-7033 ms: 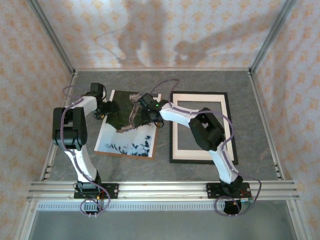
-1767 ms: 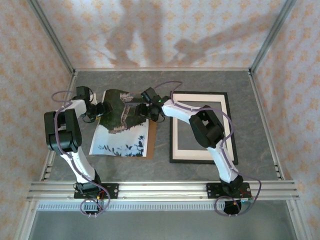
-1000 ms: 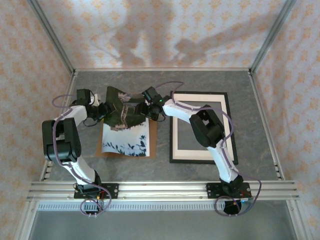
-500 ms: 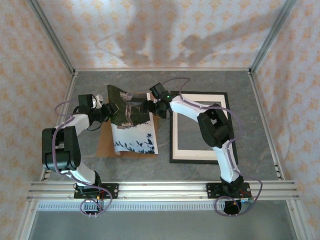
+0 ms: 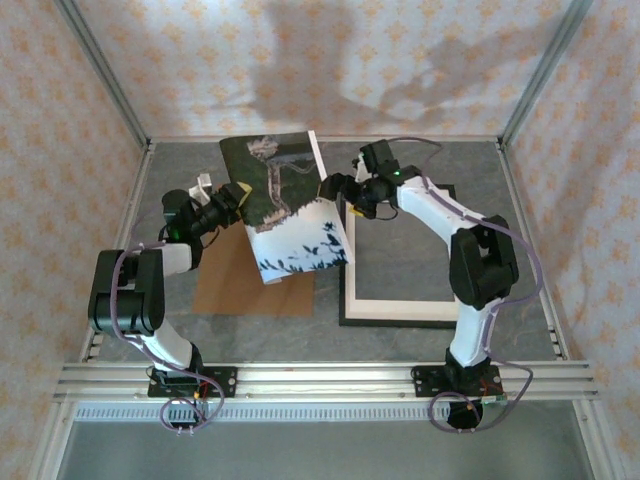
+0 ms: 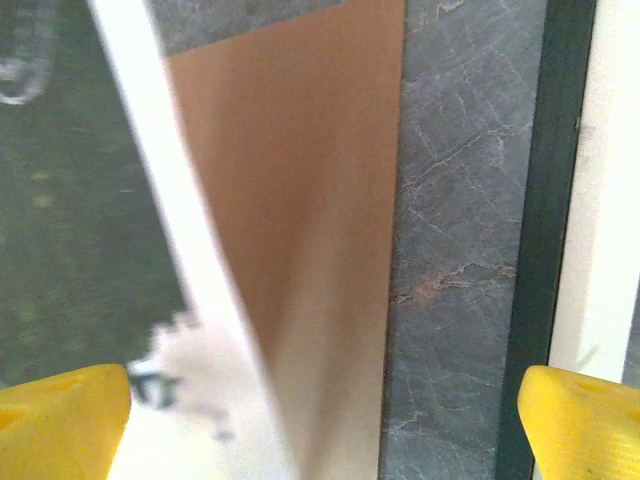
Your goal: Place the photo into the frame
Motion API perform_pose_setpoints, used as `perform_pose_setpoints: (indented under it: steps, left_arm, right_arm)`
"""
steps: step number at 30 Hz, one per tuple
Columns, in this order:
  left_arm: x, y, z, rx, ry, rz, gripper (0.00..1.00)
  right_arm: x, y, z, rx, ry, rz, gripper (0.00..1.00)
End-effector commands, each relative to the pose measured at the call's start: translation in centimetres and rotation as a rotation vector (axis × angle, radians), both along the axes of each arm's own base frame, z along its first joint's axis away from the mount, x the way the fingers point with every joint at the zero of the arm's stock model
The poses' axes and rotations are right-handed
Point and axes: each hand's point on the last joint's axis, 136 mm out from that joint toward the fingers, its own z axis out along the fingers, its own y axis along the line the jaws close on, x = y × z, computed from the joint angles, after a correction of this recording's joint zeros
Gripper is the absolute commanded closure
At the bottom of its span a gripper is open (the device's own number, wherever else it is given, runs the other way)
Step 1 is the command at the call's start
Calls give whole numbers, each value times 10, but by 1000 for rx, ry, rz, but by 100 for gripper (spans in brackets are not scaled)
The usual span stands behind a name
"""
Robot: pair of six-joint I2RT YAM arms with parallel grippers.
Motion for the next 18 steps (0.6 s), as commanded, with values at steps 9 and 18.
perform_pose_setpoints:
  steps: [9,18]
  left_arm:
    - [-22,-16,18,168,-37,-64,58]
    - [-25,-19,17,217,-18,-69,56]
  right_arm:
    - [-10,32,61,300,-51,124,4]
    - [-10,35,74,385,-75,114,46]
